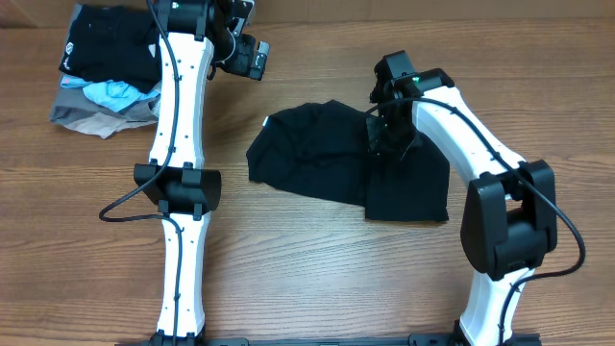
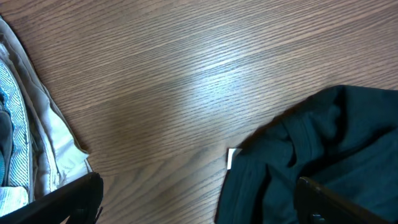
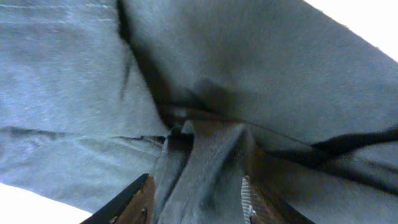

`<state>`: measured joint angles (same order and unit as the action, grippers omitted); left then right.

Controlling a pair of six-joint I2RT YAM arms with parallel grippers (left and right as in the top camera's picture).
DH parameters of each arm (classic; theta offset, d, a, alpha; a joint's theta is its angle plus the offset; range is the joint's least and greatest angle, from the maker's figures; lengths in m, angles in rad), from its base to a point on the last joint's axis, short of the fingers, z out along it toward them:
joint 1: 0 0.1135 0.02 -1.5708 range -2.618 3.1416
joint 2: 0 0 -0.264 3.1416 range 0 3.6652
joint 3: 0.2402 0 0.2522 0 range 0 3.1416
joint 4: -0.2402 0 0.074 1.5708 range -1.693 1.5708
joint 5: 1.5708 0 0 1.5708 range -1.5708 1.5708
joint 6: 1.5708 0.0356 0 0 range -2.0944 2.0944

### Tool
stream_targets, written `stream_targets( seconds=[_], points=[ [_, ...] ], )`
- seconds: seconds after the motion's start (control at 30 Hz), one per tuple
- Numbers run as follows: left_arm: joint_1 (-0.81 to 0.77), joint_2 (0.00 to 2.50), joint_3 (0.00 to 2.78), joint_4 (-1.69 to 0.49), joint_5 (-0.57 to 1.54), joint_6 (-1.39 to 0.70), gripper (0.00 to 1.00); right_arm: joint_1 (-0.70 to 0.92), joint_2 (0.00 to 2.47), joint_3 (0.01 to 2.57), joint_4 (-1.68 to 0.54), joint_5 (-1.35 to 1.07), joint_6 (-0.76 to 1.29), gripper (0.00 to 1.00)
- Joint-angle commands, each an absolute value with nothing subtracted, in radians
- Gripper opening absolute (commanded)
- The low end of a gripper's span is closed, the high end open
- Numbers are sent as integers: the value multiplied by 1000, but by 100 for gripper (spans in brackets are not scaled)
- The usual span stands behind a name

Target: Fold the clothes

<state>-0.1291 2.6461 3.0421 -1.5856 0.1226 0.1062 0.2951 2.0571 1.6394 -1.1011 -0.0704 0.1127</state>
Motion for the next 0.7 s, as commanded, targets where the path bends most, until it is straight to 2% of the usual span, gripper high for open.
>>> stream_targets(
  seconds=[0.0, 0.07, 0.17, 0.27, 0.4, 0.67],
  points=[
    [-125, 2613, 3064, -1589, 128, 97, 100, 296, 2103, 1643, -1092, -57, 129, 49],
    [-125, 2613, 3064, -1596, 128, 97, 100, 296, 2106, 1643, -1080, -56, 135, 45],
    [-124, 2613, 3064, -1600, 128, 97, 100, 296, 2106, 1643, -1034, -52, 162, 32],
    [-124, 2613, 3064, -1600, 127, 97, 100, 296, 2107, 1643, -1014, -52, 184, 23],
    [-124, 2613, 3064, -1607, 127, 97, 100, 292, 2107, 1643, -995, -52, 211, 4],
    [-124, 2613, 3064, -1608, 127, 97, 100, 253, 2097, 1679, -1040, -54, 220, 4]
  ],
)
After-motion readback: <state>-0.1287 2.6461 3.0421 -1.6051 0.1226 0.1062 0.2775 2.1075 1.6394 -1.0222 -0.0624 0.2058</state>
